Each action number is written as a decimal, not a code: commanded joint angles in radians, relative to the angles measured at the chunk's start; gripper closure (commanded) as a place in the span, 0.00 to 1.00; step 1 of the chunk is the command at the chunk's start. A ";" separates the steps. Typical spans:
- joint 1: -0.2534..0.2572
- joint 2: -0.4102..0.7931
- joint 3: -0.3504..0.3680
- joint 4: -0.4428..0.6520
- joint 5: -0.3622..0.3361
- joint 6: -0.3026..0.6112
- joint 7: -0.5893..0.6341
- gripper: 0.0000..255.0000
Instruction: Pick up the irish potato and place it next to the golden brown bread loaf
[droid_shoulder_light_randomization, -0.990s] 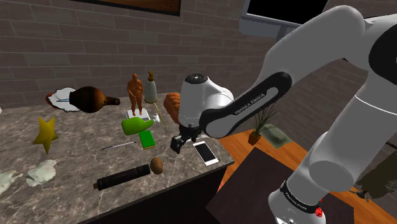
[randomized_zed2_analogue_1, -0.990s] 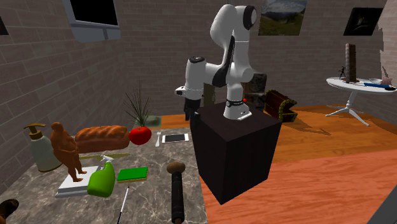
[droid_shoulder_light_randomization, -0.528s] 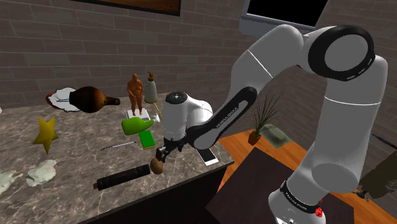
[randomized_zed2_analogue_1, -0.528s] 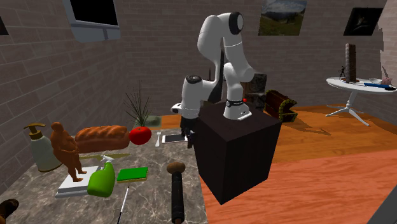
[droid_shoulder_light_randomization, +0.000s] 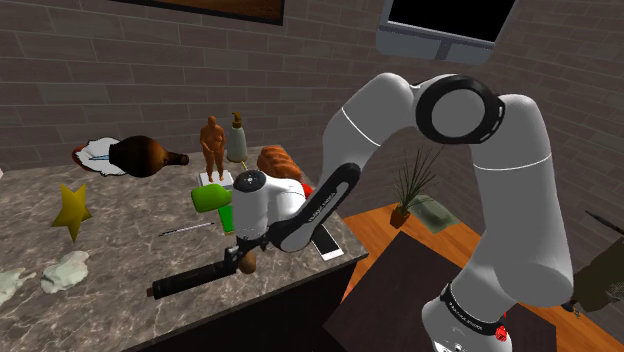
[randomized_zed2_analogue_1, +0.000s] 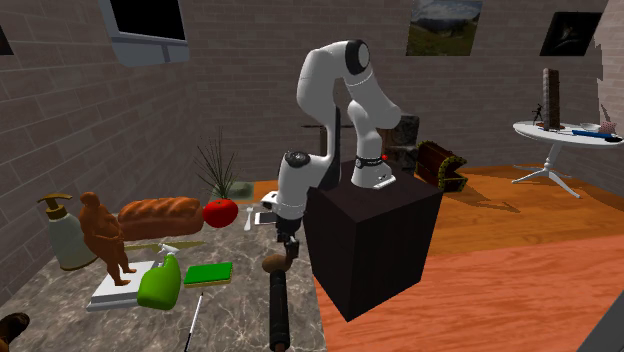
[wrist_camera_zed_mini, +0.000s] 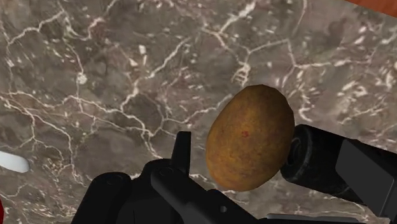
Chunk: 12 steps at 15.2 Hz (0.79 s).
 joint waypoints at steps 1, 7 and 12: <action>0.012 0.036 -0.015 0.027 -0.015 0.010 0.011 0.00; 0.030 0.106 -0.049 0.062 -0.046 0.048 0.032 0.00; 0.030 0.106 -0.048 0.062 -0.046 0.048 0.032 0.00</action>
